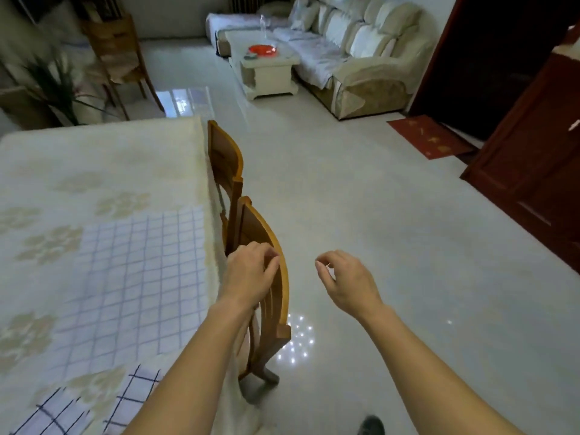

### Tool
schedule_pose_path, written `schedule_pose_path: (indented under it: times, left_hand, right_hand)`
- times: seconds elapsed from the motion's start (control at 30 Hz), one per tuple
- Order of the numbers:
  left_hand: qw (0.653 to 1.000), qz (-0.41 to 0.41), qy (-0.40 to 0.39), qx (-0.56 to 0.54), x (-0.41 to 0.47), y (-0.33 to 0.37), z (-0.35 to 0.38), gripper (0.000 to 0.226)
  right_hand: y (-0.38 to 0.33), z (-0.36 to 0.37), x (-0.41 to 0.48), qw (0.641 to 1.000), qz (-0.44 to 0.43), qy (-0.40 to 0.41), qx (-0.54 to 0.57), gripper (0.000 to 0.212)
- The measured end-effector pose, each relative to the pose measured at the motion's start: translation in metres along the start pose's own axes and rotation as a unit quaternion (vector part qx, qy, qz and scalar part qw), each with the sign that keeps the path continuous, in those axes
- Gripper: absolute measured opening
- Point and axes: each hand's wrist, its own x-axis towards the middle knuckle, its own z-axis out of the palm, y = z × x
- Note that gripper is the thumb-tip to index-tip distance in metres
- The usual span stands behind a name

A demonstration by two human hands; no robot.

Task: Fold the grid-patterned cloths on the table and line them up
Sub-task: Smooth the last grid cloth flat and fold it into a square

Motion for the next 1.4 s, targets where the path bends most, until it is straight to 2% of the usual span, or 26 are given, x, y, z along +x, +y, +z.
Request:
schedule_pose_path:
  times: [0.3,0.43,0.67,0.93,1.07,1.23,1.4]
  left_hand:
    - [0.979,-0.173,0.091,0.052,0.044,0.051,0.017,0.012]
    - [0.962,-0.222,0.150,0.053,0.062,0.073,0.014,0.011]
    - [0.929,-0.304,0.197,0.075,0.116,0.060,0.008,0.022]
    - [0.952,-0.249,0.173,0.048,0.335,0.036,0.018,0.019]
    - [0.963,-0.217,0.136,0.083,0.397,0.018,0.026,0.019]
    - [0.957,-0.253,0.121,0.072,0.433,-0.024,0.027,0.018]
    - [0.939,-0.303,0.145,0.073,0.486,-0.065,0.023,0.016]
  right_hand:
    - [0.071,-0.006,0.112,0.980,-0.172,-0.079,0.062,0.021]
    - [0.069,-0.017,0.169,0.958,-0.254,-0.121,0.061,0.021]
    - [0.059,-0.005,0.259,0.933,-0.326,-0.120,0.093,0.017]
    - [0.113,-0.027,0.408,0.961,-0.256,-0.073,0.070,0.016]
    - [0.124,-0.018,0.475,0.976,-0.181,-0.049,0.108,0.015]
    - [0.114,0.031,0.530,0.962,-0.204,-0.113,0.145,0.018]
    - [0.097,0.076,0.617,0.945,-0.232,-0.147,0.177,0.021]
